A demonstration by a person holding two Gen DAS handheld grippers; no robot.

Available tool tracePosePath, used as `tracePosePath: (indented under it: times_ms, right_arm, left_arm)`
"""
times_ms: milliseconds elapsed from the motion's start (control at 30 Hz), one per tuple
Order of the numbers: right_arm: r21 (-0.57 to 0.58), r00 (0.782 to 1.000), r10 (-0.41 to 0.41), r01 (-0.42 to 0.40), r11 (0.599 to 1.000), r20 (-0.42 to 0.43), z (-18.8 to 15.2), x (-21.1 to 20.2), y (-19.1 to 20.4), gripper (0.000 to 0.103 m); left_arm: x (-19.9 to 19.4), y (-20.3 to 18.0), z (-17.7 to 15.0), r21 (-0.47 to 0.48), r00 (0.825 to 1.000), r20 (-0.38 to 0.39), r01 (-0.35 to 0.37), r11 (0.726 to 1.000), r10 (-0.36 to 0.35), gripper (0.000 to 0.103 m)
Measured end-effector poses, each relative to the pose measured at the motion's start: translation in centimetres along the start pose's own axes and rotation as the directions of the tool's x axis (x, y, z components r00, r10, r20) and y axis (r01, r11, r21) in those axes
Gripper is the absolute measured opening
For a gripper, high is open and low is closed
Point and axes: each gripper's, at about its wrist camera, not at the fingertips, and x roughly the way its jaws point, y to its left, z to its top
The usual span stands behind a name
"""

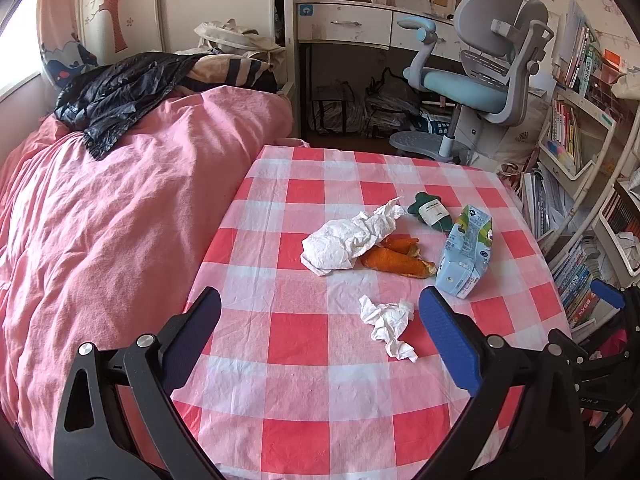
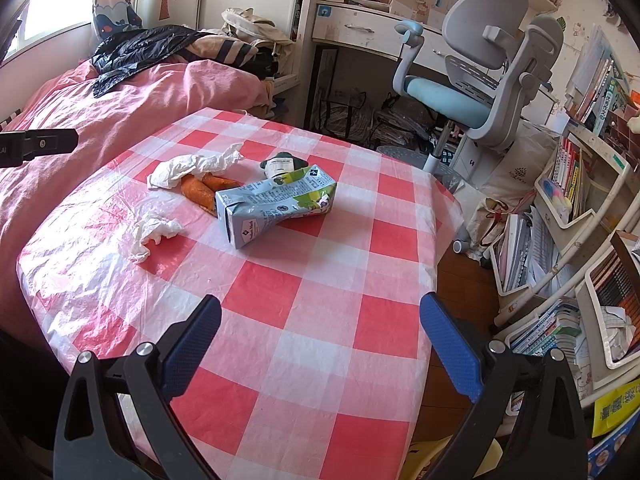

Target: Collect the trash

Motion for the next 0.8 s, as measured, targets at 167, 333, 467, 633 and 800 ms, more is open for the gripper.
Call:
tracePosePath:
  times_ms: [167, 333, 467, 633, 800]
  right_arm:
    - [0.0, 1.0, 0.0, 0.0, 1.0, 0.0, 0.0, -0.01, 0.0, 0.095]
    - [-0.001, 1.0, 0.0, 0.0, 1.0, -0.001, 0.01, -0.01, 0.03, 0.095]
    - [-0.001, 1.0, 0.0, 0.0, 1.0, 0.0, 0.0, -0.02, 0.05, 0.095]
    - [0.0, 1.0, 0.001, -0.001, 1.0, 0.001, 0.0, -0.02, 0.06, 0.095]
    - [0.0, 1.0, 0.001, -0.001, 1.0, 0.0, 0.0, -0.01, 0.07, 0.095]
  left_arm:
    - [-0.16, -0.06, -0.23, 0.002, 1.0, 0.017, -0.006, 1.0, 0.006, 0.096]
    - [-0.4, -0.08, -0.15, 0.0, 1.0, 0.029, 0.004, 1.0, -0.004, 0.096]
    - [-0.76, -0.24, -0.11, 0.006, 0.999, 0.037, 0.016, 1.0, -0.016, 0.096]
    - [-0.79, -0.22, 0.04, 0.002, 0.999, 0.032, 0.024, 1.0, -0.024, 0.096]
    - [-0.77, -0.19, 0.02, 0.003, 0.999, 0.03, 0.025, 1.0, -0.025, 0.096]
